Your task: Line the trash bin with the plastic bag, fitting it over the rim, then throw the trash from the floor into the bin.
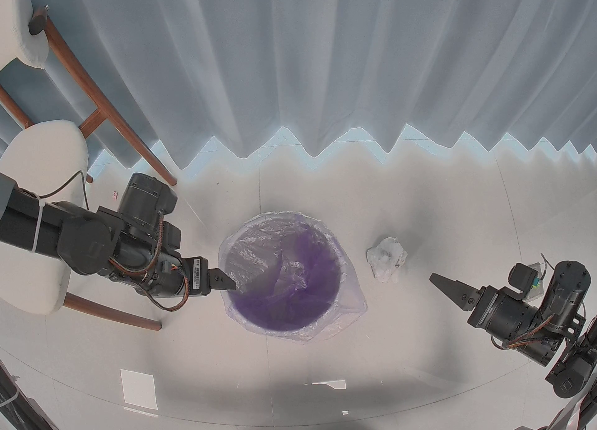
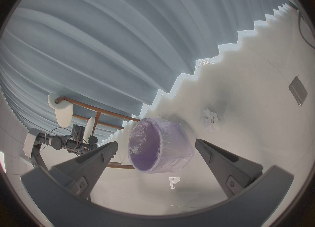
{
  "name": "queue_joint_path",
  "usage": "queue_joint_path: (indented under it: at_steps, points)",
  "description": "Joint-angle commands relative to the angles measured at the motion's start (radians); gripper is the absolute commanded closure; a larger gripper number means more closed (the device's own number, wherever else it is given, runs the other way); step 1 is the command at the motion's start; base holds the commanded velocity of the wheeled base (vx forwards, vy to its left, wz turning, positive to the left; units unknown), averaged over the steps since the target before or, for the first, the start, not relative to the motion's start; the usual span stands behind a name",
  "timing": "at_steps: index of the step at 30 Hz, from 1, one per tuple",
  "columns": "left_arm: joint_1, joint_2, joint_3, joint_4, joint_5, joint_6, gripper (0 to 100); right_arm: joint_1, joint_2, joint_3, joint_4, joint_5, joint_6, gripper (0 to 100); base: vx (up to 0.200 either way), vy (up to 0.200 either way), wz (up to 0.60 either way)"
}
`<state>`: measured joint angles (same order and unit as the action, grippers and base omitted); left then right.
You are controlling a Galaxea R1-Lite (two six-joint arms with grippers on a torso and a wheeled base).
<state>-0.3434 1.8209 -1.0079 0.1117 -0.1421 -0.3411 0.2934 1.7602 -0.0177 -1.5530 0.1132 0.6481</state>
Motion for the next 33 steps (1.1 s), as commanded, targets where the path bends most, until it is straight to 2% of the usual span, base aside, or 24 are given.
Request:
queue_joint_path:
  at_steps: [1, 2, 6, 7, 8, 10, 15, 22, 23, 31, 33]
  points:
    - [-0.078, 0.087, 0.023, 0.002, 0.125, -0.174, 0, 0.003, 0.001, 0.018, -0.007, -0.023, 0.002, 0, 0.0, 0.0, 0.0]
    - [-0.086, 0.13, 0.023, 0.0, 0.144, -0.242, 0, 0.006, 0.001, 0.018, -0.007, -0.027, 0.013, 0, 0.0, 0.0, 0.0]
    - [-0.086, 0.193, 0.023, -0.004, 0.142, -0.325, 0, 0.009, 0.001, 0.018, -0.007, -0.029, 0.031, 0, 0.0, 0.0, 0.0]
    - [-0.088, 0.23, 0.017, -0.041, 0.142, -0.371, 0, 0.013, 0.001, 0.018, -0.007, -0.029, 0.033, 0, 0.0, 0.0, 0.0]
    - [-0.088, 0.23, 0.017, -0.041, 0.142, -0.371, 0, 0.013, 0.001, 0.018, -0.007, -0.029, 0.033, 0, 0.0, 0.0, 0.0]
    - [-0.1, 0.271, 0.003, -0.141, 0.142, -0.431, 0, 0.015, -0.001, 0.018, -0.007, -0.035, 0.033, 0, 0.0, 0.0, 0.0]
    - [-0.094, 0.353, -0.034, -0.245, 0.151, -0.44, 0, 0.013, -0.005, 0.018, -0.009, -0.038, 0.038, 0, 0.0, 0.0, 0.0]
    - [-0.086, 0.383, -0.071, -0.27, 0.151, -0.44, 0, 0.012, -0.005, 0.018, -0.01, -0.038, 0.039, 0, 0.0, 0.0, 0.0]
    - [-0.086, 0.385, -0.072, -0.27, 0.151, -0.44, 100, 0.012, -0.005, 0.018, -0.01, -0.038, 0.039, 0, 0.0, 0.0, 0.0]
    - [-0.077, 0.388, -0.103, -0.268, 0.161, -0.424, 100, 0.012, -0.002, 0.018, -0.01, -0.038, 0.044, 0, 0.0, 0.0, 0.0]
    - [-0.06, 0.382, -0.149, -0.265, 0.167, -0.368, 100, 0.012, -0.004, 0.018, -0.01, -0.038, 0.044, 0, 0.0, 0.0, 0.0]
